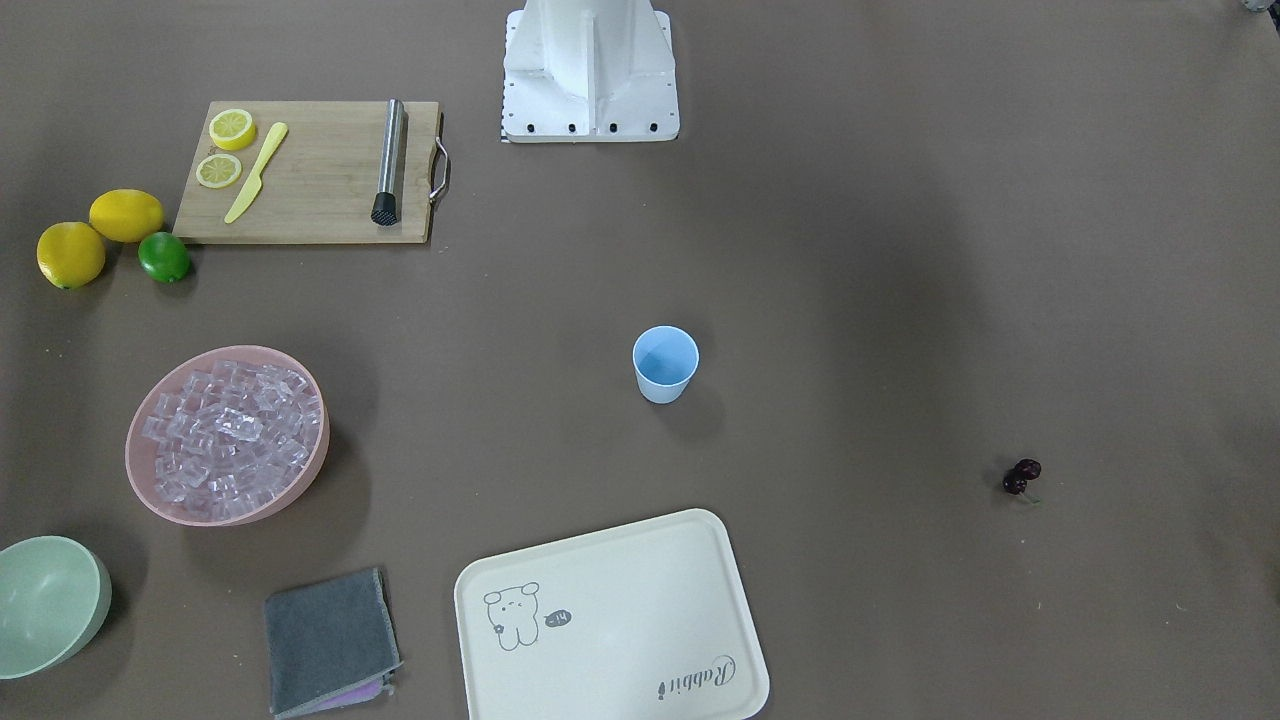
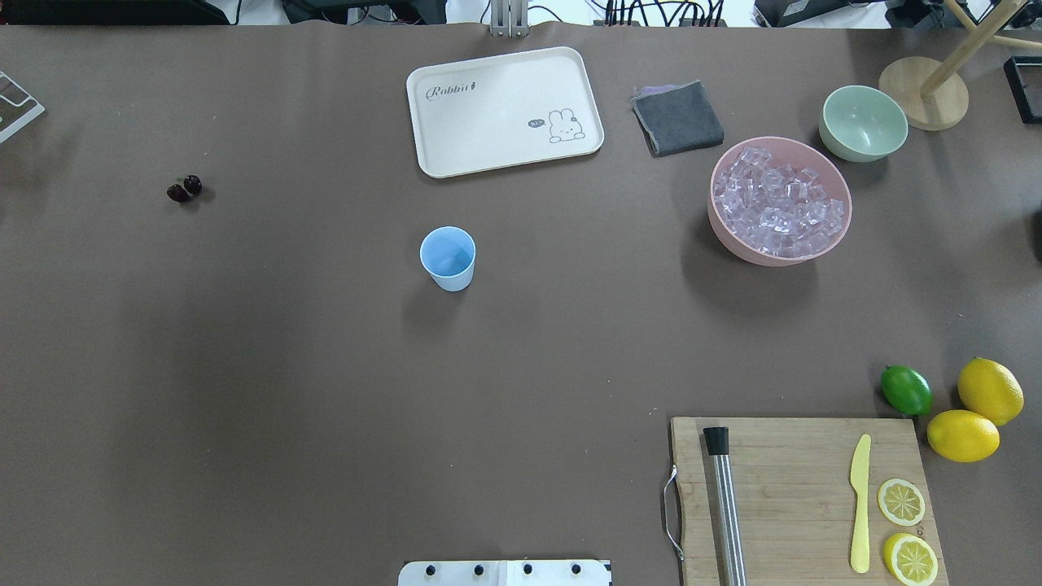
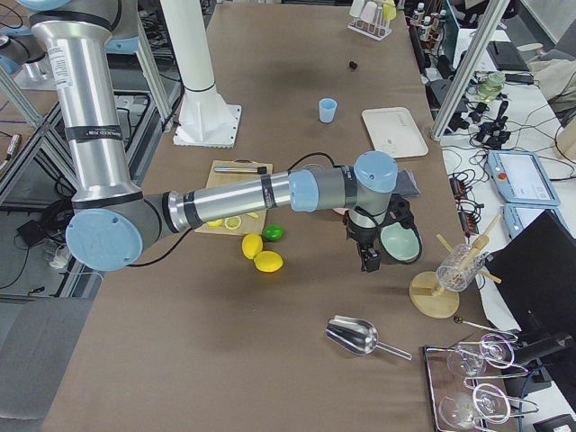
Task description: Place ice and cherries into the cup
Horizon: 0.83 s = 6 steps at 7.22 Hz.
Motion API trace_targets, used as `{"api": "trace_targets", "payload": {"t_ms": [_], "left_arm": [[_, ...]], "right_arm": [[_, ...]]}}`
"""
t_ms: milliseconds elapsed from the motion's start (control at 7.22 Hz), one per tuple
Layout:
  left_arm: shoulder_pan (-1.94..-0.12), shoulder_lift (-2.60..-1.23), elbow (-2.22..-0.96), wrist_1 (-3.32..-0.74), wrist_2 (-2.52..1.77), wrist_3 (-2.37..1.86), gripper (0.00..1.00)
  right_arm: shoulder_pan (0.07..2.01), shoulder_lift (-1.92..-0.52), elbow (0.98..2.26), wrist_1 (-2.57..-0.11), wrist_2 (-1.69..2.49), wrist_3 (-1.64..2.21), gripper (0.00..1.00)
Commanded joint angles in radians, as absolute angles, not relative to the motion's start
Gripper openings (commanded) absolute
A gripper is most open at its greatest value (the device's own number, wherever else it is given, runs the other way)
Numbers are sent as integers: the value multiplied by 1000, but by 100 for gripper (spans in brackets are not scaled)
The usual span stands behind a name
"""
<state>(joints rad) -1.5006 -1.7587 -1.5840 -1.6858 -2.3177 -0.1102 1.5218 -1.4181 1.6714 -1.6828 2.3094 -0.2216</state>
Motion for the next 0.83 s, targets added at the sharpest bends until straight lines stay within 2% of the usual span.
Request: {"api": "trace_targets", "payload": {"t_ms": [0,415,692], "left_arm": [[-1500,-1749,-1589,-1693,-2321,-110,97],[-1502,-1747,-1589,-1695,-2319,-112,97],[-1502,-1746,-1591,-1695,-2315,-107,97]], "right_arm": [[1522,-1413,1672,-1683,2309,-219,99],[1507,-1375,1678,-1692,2315,-174,99],[1400,-1292,1681,-1690,2315,24,99]]}}
